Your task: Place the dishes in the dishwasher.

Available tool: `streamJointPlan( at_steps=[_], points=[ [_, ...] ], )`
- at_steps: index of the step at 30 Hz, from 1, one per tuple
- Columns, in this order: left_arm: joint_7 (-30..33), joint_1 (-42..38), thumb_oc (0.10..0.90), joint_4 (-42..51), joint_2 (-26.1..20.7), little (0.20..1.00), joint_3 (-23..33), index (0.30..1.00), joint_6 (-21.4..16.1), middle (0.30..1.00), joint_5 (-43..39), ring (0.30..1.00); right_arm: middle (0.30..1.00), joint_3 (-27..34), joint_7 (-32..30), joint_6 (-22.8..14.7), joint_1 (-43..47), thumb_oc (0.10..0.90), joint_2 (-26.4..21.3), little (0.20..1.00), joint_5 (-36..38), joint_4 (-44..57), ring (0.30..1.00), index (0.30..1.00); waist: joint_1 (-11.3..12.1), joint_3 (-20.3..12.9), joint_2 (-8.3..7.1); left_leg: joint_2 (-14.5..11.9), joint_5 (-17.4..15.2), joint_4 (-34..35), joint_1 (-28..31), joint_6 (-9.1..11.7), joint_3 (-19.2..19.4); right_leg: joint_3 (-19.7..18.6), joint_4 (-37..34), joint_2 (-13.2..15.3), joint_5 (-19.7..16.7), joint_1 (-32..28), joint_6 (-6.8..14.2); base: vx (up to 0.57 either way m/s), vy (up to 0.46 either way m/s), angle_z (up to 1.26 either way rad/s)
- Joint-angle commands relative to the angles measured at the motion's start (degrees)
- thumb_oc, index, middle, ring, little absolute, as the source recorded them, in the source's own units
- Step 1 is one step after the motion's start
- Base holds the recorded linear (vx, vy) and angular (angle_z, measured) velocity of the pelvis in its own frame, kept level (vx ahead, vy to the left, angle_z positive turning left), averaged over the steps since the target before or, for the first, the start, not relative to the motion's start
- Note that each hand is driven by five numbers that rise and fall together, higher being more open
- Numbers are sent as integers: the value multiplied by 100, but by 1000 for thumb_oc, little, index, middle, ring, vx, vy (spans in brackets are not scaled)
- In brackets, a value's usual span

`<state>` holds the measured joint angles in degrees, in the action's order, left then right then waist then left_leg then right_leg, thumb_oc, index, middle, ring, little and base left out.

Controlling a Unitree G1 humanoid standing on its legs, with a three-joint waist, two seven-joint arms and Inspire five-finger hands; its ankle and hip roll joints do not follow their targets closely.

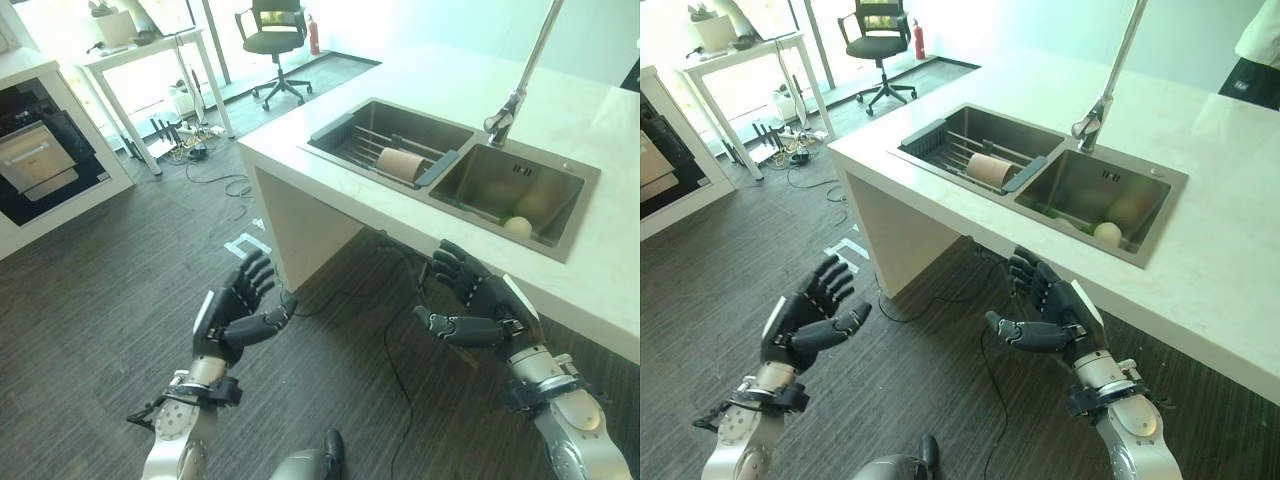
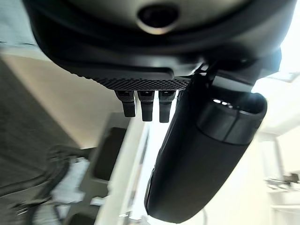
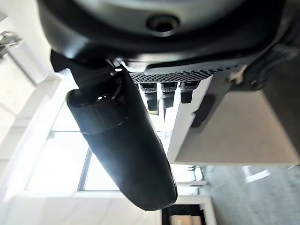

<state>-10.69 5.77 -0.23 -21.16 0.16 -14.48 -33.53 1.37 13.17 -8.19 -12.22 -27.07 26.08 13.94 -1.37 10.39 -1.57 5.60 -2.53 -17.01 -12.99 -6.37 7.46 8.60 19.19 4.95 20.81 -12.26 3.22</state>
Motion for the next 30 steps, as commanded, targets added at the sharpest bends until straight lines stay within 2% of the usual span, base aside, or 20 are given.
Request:
streamJointPlan(
  at_steps=[1,3,4,5,7,8,10,11,12,14,16,17,20,21,23,25,26,27,28,30],
  points=[
    [-118,18,800,797,-253,900,213,900,-627,900,68,900,900,380,-142,-624,583,800,109,900,264,319,900,900,198,-380,126,-852,-548,-18,201,753,-560,-12,-200,-52,-1042,513,414,300,218,41],
    [-198,-67,800,932,-325,900,269,900,-617,900,200,900,900,394,-253,-645,656,800,241,900,277,315,900,900,233,-424,112,-644,-634,-18,304,579,-731,22,-167,-103,-1566,334,558,326,252,31],
    [-209,-87,800,969,-336,900,293,900,-606,900,251,900,900,391,-261,-637,662,800,305,900,228,313,900,900,239,-427,118,-577,-678,-18,365,527,-772,30,236,-98,-1768,429,594,319,313,48],
    [-193,-76,800,1082,-374,900,359,900,-609,900,398,900,900,319,-312,-602,611,800,410,900,5,338,900,900,251,-407,158,-453,-777,-18,533,430,-872,-7,1596,-83,-2046,957,608,257,275,46],
    [-37,-43,800,1202,-376,900,408,900,-592,900,488,900,900,196,-322,-577,656,800,413,900,-44,332,900,900,256,-371,197,-475,-838,-18,657,414,-797,104,1863,-43,-1965,1346,516,176,173,13],
    [45,-31,800,1256,-395,900,433,900,-588,900,489,900,900,155,-334,-579,668,800,411,900,-53,315,900,900,256,-353,200,-484,-847,-18,690,422,-753,198,1675,-89,-1838,1475,471,147,57,-8],
    [96,-14,800,1354,-439,900,534,900,-517,900,340,900,900,145,-360,-589,683,800,368,900,16,311,900,900,244,-314,182,-492,-843,-18,723,465,-705,383,843,-303,-1629,1477,398,235,-30,-22],
    [83,17,800,1402,-440,900,614,900,-542,900,258,900,900,236,-282,-642,635,800,293,900,123,315,900,900,160,-180,61,-449,-973,-18,923,507,-568,622,-200,-201,-1706,1743,346,244,-82,-21],
    [83,26,800,1412,-437,900,620,900,-539,900,257,900,900,242,-274,-647,629,800,286,900,133,317,900,900,158,-175,49,-444,-988,-18,940,508,-551,624,-200,-180,-1696,1775,349,288,-123,-7],
    [138,149,800,1548,-401,900,629,900,-601,900,313,900,900,277,-273,-689,585,800,207,900,236,374,900,900,86,-93,-78,-356,-1231,-18,1174,517,-371,740,-200,165,-1995,2382,495,232,-123,-44],
    [212,207,800,1617,-391,900,605,900,-647,900,326,900,900,300,-265,-722,549,800,187,900,276,411,900,900,27,-79,-60,-344,-1354,-18,1296,493,-375,703,-200,262,-2249,2643,539,237,-137,-28],
    [224,221,800,1648,-388,900,603,900,-652,900,284,900,900,342,-264,-738,511,800,159,900,344,425,900,900,16,-103,-85,-313,-1416,-18,1314,484,-395,609,-200,205,-2015,2604,504,234,-174,11],
    [240,203,800,1624,-384,900,567,900,-671,900,263,900,900,346,-315,-749,512,800,148,900,358,422,900,900,12,-124,-95,-301,-1417,-18,1321,488,-408,586,-200,182,-1934,2571,481,154,-131,9],
    [298,66,800,1606,-370,900,448,900,-598,900,110,900,900,294,-612,-775,609,800,141,900,350,401,900,900,-27,-247,-99,-314,-1445,-18,1397,498,-356,498,-200,117,-1775,2473,417,408,-321,20],
    [369,-9,800,1636,-307,900,416,900,-657,900,169,900,900,275,-674,-825,680,800,220,900,240,416,900,900,-55,-338,-45,-321,-1470,-18,1669,595,-274,498,-200,65,-1651,2329,300,432,-314,36],
    [381,-23,800,1672,-291,900,419,900,-669,900,128,900,900,320,-704,-878,629,800,199,900,226,466,900,900,-69,-359,-8,-379,-1104,-18,1807,736,-177,505,-200,19,-1549,2225,209,231,-164,-8],
    [377,-48,800,1672,-272,900,388,900,-718,900,94,900,900,380,-748,-953,584,800,169,900,217,485,900,900,-94,-368,-18,-438,-605,-18,1935,880,-46,492,-200,18,-1450,2135,114,199,-149,-25],
    [368,-54,800,1666,-262,900,376,900,-742,900,87,900,900,412,-745,-977,567,800,158,900,236,485,900,900,-103,-364,-34,-462,-373,-18,1984,948,7,474,-200,23,-1414,2094,74,215,-174,-1],
    [372,-75,800,1681,-229,900,335,900,-770,900,101,900,900,462,-730,-982,538,800,132,900,285,499,900,900,-105,-331,-85,-478,47,-313,1974,1079,100,434,-200,48,-1337,1993,-10,127,-132,-6],
    [354,-72,800,1735,-188,900,267,900,-867,900,172,900,900,523,-728,-1001,504,800,105,900,316,527,900,900,-99,-243,-104,-565,308,-1344,1434,1195,76,389,-200,28,-1244,1844,-146,123,-128,-18]
  ],
)
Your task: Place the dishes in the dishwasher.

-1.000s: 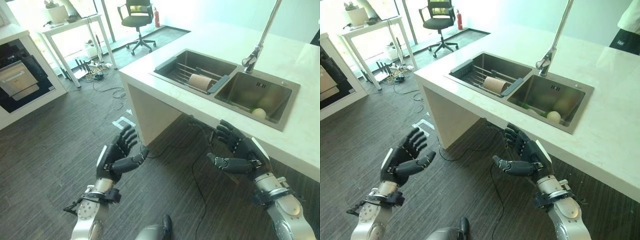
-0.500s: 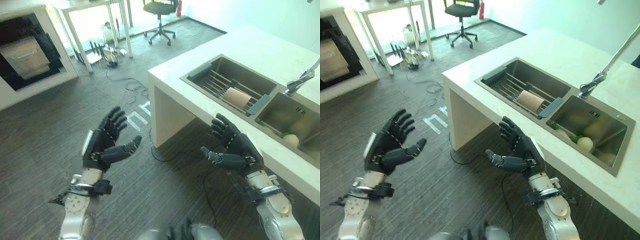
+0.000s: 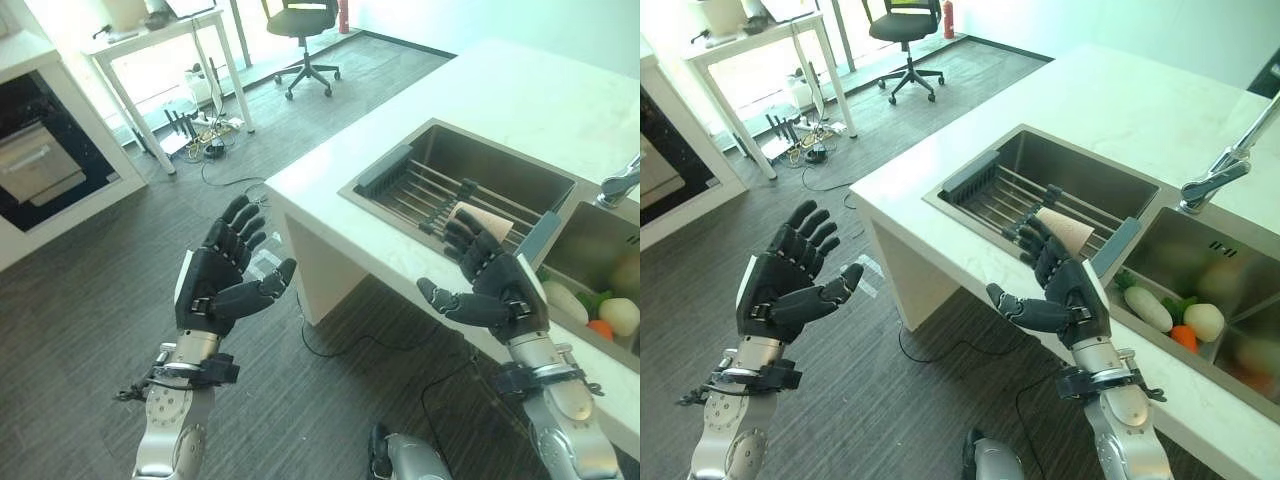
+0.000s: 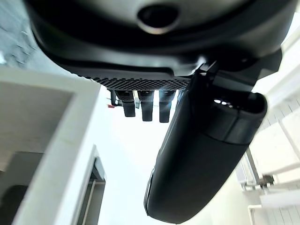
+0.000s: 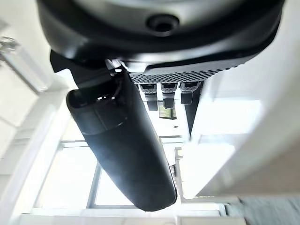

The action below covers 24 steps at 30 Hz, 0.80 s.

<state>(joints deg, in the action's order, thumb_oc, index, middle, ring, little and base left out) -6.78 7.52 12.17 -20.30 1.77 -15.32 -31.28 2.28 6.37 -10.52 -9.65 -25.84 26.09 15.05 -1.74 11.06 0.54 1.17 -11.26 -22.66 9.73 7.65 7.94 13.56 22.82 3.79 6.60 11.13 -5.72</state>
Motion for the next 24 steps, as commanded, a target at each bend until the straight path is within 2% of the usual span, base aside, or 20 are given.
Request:
streamJointPlan(
  at_steps=[1,2,4,5,6,8,9,11,12,16,21,23,24],
  points=[
    [-105,-217,800,528,-235,900,132,900,-885,900,2,900,900,486,-40,-773,247,800,-25,900,293,390,900,900,-30,-204,-367,-296,1067,-1020,-1424,-339,-21,-246,-564,101,248,-661,705,151,-61,-17],
    [-115,-194,800,560,-244,900,159,900,-902,900,-54,900,900,498,-35,-746,266,800,-33,900,318,383,900,900,-16,-181,-375,-332,1017,-792,-1451,-384,-24,-340,-564,71,276,-695,719,191,12,-24],
    [-127,-98,800,626,-269,900,269,900,-975,900,-172,900,900,522,47,-659,316,800,-53,900,376,368,900,900,16,-170,-356,-346,972,257,-1326,-438,-125,-588,-564,-17,337,-722,788,174,149,-34],
    [-164,14,800,682,-286,900,402,900,-1094,900,-242,900,900,530,165,-597,355,800,-46,900,379,352,900,900,54,-153,-211,-423,816,547,-1552,-406,-482,-818,-564,-218,398,-752,842,202,251,-51],
    [-152,109,800,757,-291,900,508,900,-1191,900,-254,900,900,531,258,-527,364,800,-48,900,378,386,900,900,100,-148,-128,-419,723,547,-1782,-361,-865,-994,-564,-334,434,-779,869,216,270,-80],
    [-93,216,800,901,-245,900,625,900,-1276,900,-240,900,900,555,389,-433,342,800,-75,900,382,477,900,900,189,-175,-73,-338,721,547,-1986,-297,-1393,-1242,-564,-434,529,-825,882,163,178,-130],
    [-100,228,800,923,-229,900,658,900,-1303,900,-247,900,900,552,392,-418,337,800,-86,900,364,507,900,900,209,-179,-69,-321,712,547,-1986,-297,-1490,-1297,-564,-428,550,-840,886,134,176,-150],
    [-99,149,800,913,-225,900,642,900,-1363,900,-240,900,900,516,284,-433,319,800,-132,900,367,577,900,900,143,-205,-65,-386,422,547,-1937,-322,-1340,-1294,-564,-360,597,-863,916,112,234,-112],
    [-134,-65,800,854,-285,900,540,900,-1305,900,-318,900,900,622,178,-471,214,800,-178,900,421,626,900,900,-1,-274,-50,-420,269,547,-1844,-331,-1152,-1195,-564,-252,592,-852,982,89,237,-59],
    [-251,-338,800,780,-361,900,416,900,-1104,900,-367,900,900,781,16,-452,72,800,-138,900,390,713,900,900,-189,-345,-22,-386,103,547,-1684,-419,-1047,-1198,-564,-120,536,-832,1106,133,227,-13],
    [-121,-481,800,854,-575,900,500,900,-866,900,68,900,900,986,-77,-372,-164,800,88,900,386,830,900,900,-328,-338,-72,-300,-119,547,-1566,-658,-808,-1245,-564,123,377,-768,1301,122,193,-29],
    [-69,-479,800,1000,-696,900,538,900,-891,900,453,900,900,1029,-26,-361,-200,800,148,900,434,854,900,900,-313,-311,-120,-357,-198,547,-1557,-716,-569,-1077,-564,303,261,-648,1415,29,138,-52],
    [16,-476,800,1039,-781,900,566,900,-878,900,566,900,900,996,24,-323,-129,800,149,900,495,840,900,900,-257,-295,-140,-448,-230,547,-1541,-709,-372,-788,-564,421,219,-602,1472,-53,36,-118]
  ],
)
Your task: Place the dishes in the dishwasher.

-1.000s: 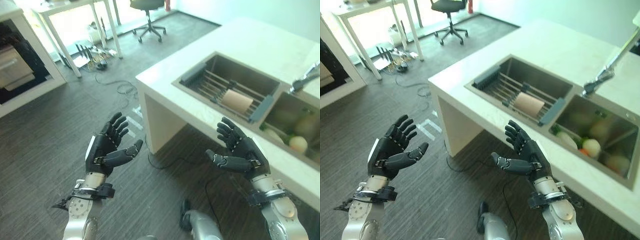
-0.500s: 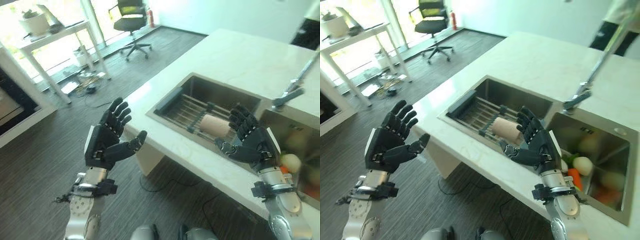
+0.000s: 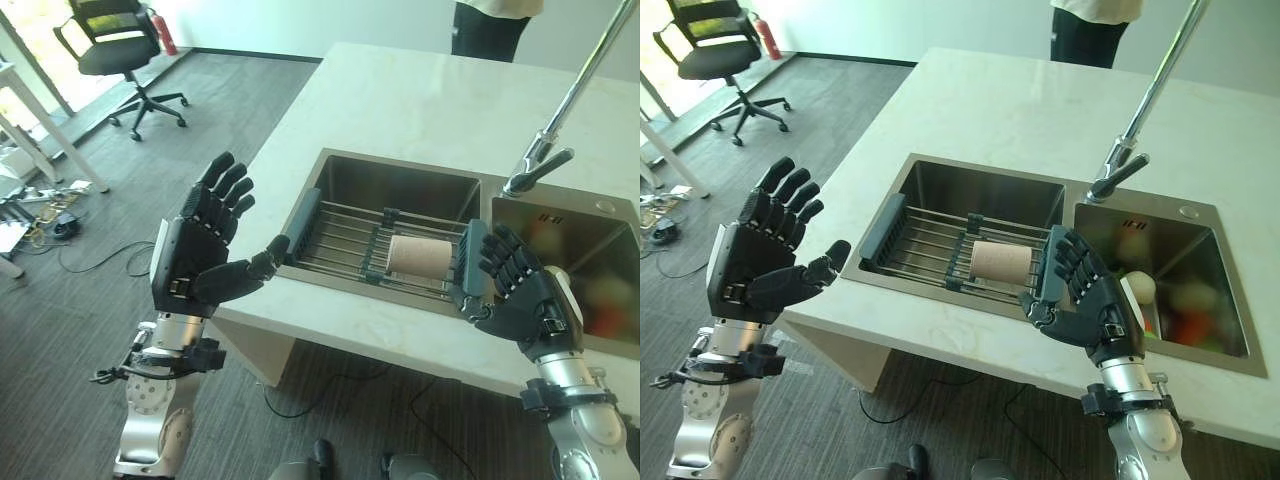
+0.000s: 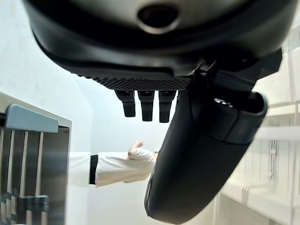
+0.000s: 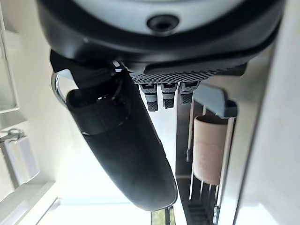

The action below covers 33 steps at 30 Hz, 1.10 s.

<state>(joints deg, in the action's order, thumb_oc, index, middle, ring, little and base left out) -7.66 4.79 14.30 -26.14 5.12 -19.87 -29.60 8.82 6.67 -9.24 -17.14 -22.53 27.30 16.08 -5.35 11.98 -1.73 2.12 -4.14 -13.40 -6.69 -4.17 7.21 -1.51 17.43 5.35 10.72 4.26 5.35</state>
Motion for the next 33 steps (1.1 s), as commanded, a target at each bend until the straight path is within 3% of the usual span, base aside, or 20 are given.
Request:
streamJointPlan(
  at_steps=[1,2,3,6,9,11,15,19,26,33],
  points=[
    [137,-180,800,861,-277,900,293,900,-353,900,553,900,900,268,113,-400,761,800,-176,900,443,681,900,900,244,-381,65,-685,-968,-379,129,505,37,1332,-24,463,-248,121,430,-86,-1,-175],
    [216,-138,800,912,-337,900,344,900,-293,900,721,900,900,145,187,-355,947,800,-169,900,426,618,900,900,394,-385,56,-802,-994,-379,167,528,351,1899,-24,645,-311,163,467,-119,-49,-229],
    [256,-165,800,927,-436,900,341,900,-309,900,922,900,900,-35,111,-319,1189,800,-201,900,321,535,900,900,527,-379,60,-881,-1071,-379,256,526,595,2193,-24,733,-324,160,473,-103,-97,-242],
    [-139,-529,800,808,-546,900,36,900,59,900,937,900,900,-293,-290,-454,1556,800,-432,900,183,279,900,900,495,-468,51,-791,-1057,-379,247,513,535,1796,-24,444,-148,152,273,-41,-198,-68],
    [-472,-808,800,684,-915,900,-128,900,257,900,1209,900,900,-285,-305,-381,1640,800,-596,900,179,229,900,900,318,-597,173,-807,-966,-379,335,556,577,1588,-24,275,-104,107,165,48,-177,5],
    [-546,-1045,800,598,-1097,900,-151,900,334,900,1326,900,900,-312,-294,-321,1691,800,-588,900,141,175,900,900,243,-653,240,-811,-975,-379,377,582,592,1530,-24,237,-57,74,153,47,-85,-25],
    [-121,-1680,800,154,-1593,900,-235,900,475,900,1261,900,900,-344,-166,-230,1734,800,-610,900,71,79,900,900,11,-743,393,-856,-983,-379,490,633,692,1410,-24,191,-20,30,160,48,-21,-17],
    [-6,-2014,800,-172,-1913,900,-184,900,670,900,1136,900,900,-317,-69,-114,1750,800,-693,900,10,54,900,900,-96,-798,462,-850,-992,-379,539,654,732,1340,-24,162,-9,16,153,38,31,-7],
    [-316,-2602,800,-1358,-2448,900,-330,900,1249,900,727,900,900,-215,239,106,1805,800,-914,900,9,-40,900,900,-277,-877,571,-852,-1002,-379,588,678,856,1214,-24,112,-4,41,154,25,63,-6],
    [-637,-2882,800,-2575,-2643,900,-693,900,1322,900,1036,900,900,-145,462,169,1800,800,-1104,900,51,-183,900,900,-414,-888,640,-833,-1046,-379,678,673,959,1140,-24,99,10,4,187,16,60,-11]
  ],
)
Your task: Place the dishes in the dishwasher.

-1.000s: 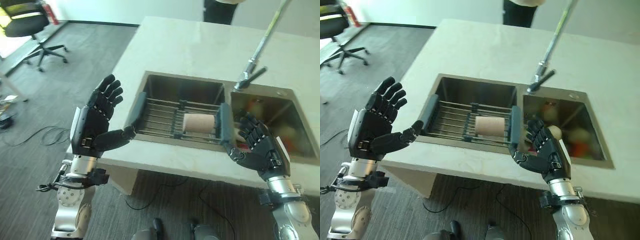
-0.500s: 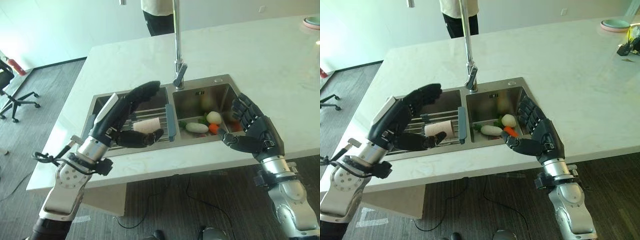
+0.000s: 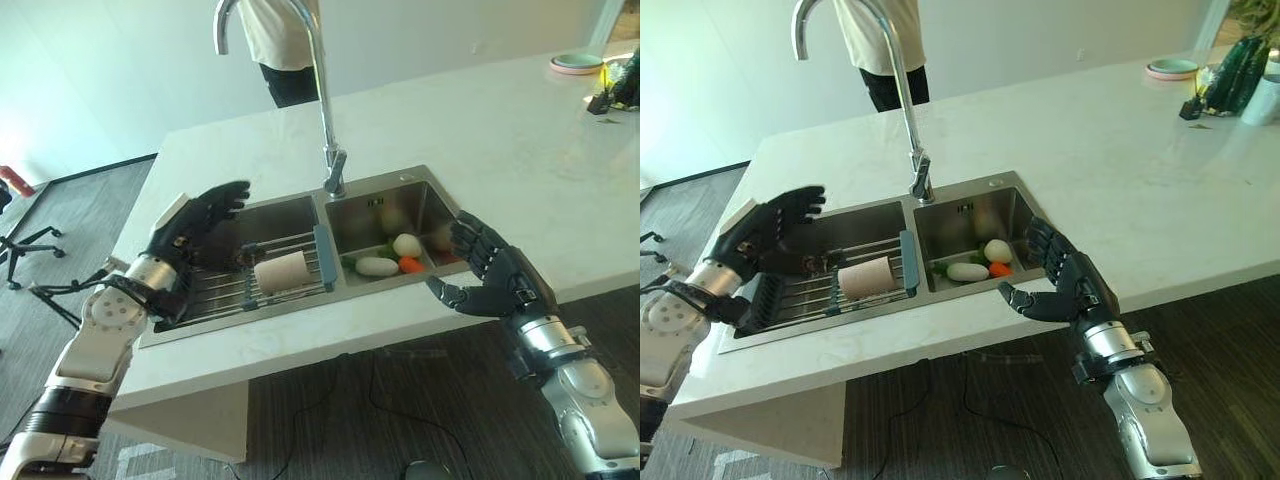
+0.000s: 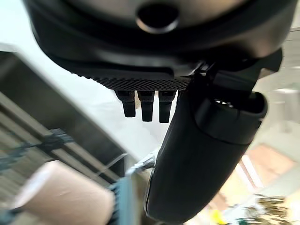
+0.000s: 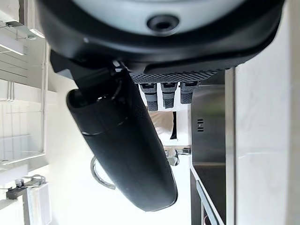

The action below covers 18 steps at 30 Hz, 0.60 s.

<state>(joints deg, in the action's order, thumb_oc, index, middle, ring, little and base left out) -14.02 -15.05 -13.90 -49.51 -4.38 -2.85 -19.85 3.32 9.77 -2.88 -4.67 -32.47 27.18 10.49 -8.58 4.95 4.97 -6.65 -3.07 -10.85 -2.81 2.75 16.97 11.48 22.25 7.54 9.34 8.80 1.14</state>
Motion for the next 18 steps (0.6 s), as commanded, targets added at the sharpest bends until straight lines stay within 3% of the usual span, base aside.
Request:
streamJointPlan(
  at_steps=[1,11,18],
  points=[
    [-77,-963,800,-42,-308,900,180,900,-373,900,183,900,900,435,214,-462,559,800,-146,900,83,339,900,900,-116,-202,-27,53,-1163,-634,290,-25,-5,-182,-506,-125,151,-440,612,0,55,0],
    [-150,-1464,800,-1161,-467,900,-363,900,-436,900,1075,900,900,445,453,-502,628,800,-297,900,131,181,900,900,-275,-241,-5,64,-1196,-634,325,-64,122,-288,-506,-161,127,-407,651,-23,38,-8],
    [44,-1793,800,-1621,-394,900,-546,900,-554,900,1270,900,900,464,516,-533,629,800,-319,900,145,143,900,900,-378,-268,-9,55,-1215,-634,352,-95,220,-373,-506,-192,110,-391,671,-22,13,-7]
  ],
)
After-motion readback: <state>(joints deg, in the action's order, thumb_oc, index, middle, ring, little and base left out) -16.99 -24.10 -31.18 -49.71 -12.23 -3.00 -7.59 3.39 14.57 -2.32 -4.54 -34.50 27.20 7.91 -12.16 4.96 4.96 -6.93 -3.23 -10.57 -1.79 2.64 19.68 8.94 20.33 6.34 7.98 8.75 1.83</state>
